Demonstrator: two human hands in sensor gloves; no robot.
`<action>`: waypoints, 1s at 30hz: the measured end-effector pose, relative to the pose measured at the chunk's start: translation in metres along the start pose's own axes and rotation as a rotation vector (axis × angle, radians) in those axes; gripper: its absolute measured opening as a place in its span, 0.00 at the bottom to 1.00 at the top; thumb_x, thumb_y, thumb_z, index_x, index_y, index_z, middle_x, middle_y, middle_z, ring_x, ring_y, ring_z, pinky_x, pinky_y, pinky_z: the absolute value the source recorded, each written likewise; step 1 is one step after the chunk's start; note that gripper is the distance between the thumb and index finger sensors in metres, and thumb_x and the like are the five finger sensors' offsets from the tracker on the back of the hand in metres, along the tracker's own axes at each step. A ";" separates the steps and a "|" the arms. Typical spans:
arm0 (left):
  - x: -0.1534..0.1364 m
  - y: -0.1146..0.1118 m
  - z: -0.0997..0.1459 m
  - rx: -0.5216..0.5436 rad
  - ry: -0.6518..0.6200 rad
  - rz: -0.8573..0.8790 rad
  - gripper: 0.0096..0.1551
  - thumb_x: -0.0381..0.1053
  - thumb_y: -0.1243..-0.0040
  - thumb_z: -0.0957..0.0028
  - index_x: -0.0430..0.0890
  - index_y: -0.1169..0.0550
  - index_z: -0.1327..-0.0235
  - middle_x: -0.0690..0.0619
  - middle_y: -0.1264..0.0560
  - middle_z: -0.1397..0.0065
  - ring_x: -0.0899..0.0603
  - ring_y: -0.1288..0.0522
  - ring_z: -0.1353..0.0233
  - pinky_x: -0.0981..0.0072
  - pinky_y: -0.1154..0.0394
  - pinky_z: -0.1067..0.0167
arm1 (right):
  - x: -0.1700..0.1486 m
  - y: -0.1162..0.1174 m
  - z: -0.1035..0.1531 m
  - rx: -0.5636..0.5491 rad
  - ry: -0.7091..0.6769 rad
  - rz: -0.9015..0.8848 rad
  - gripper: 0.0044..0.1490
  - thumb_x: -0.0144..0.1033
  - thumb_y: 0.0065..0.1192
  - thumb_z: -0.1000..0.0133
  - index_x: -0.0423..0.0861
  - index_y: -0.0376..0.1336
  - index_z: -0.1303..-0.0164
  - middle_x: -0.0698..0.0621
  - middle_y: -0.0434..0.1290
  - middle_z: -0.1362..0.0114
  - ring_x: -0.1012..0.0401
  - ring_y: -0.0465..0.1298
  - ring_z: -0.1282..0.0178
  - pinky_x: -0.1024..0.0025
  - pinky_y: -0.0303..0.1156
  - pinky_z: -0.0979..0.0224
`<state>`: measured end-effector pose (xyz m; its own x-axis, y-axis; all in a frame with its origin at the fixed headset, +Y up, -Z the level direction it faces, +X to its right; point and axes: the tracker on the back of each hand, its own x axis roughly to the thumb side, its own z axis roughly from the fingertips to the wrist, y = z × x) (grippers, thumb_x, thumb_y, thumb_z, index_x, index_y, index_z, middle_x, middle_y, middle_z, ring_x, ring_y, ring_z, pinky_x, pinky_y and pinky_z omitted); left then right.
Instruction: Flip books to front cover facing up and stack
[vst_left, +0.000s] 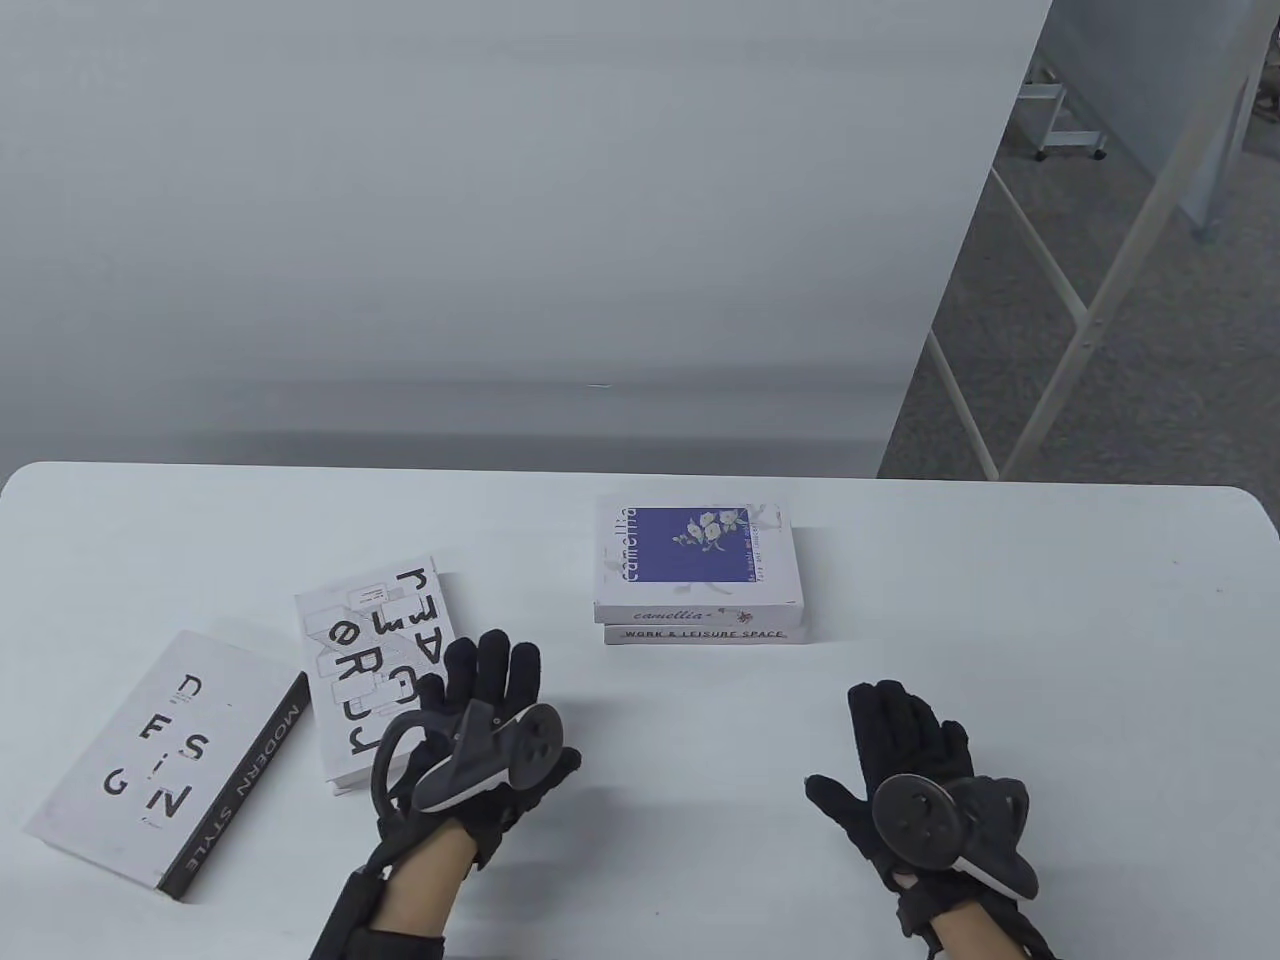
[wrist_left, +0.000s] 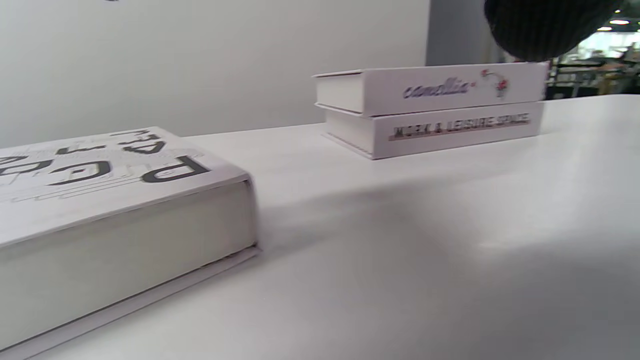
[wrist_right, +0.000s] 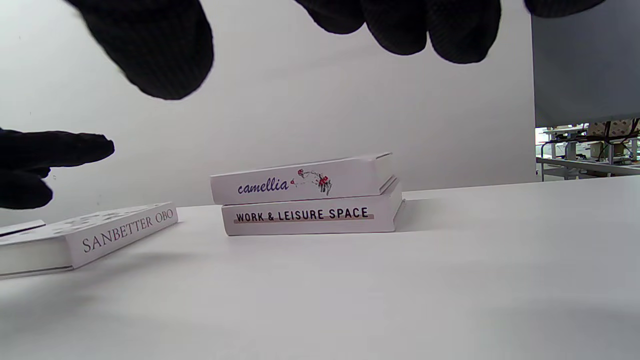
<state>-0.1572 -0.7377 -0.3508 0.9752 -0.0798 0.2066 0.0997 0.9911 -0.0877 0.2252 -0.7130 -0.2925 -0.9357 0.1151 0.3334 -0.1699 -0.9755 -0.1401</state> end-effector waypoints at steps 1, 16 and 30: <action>-0.009 -0.002 -0.007 -0.037 0.033 0.007 0.64 0.77 0.52 0.51 0.34 0.55 0.21 0.28 0.57 0.20 0.17 0.51 0.23 0.22 0.44 0.33 | 0.001 0.000 0.000 0.000 -0.002 0.005 0.59 0.63 0.59 0.42 0.35 0.44 0.17 0.23 0.51 0.19 0.27 0.59 0.24 0.22 0.54 0.33; -0.110 -0.031 -0.053 -0.122 0.415 0.016 0.47 0.67 0.46 0.50 0.39 0.39 0.26 0.36 0.39 0.23 0.28 0.31 0.27 0.41 0.27 0.36 | -0.006 0.008 -0.003 0.039 0.005 -0.027 0.56 0.60 0.57 0.40 0.33 0.43 0.18 0.23 0.54 0.20 0.28 0.65 0.28 0.25 0.57 0.33; -0.097 -0.029 -0.060 -0.207 0.281 0.036 0.35 0.56 0.46 0.50 0.45 0.33 0.29 0.40 0.37 0.25 0.28 0.32 0.27 0.41 0.27 0.36 | -0.011 0.013 -0.004 0.073 0.017 -0.071 0.54 0.58 0.56 0.39 0.34 0.44 0.18 0.23 0.55 0.20 0.28 0.64 0.28 0.25 0.56 0.33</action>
<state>-0.2434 -0.7653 -0.4266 0.9922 -0.0996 -0.0745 0.0739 0.9537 -0.2916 0.2322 -0.7266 -0.3014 -0.9272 0.1875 0.3244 -0.2141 -0.9756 -0.0482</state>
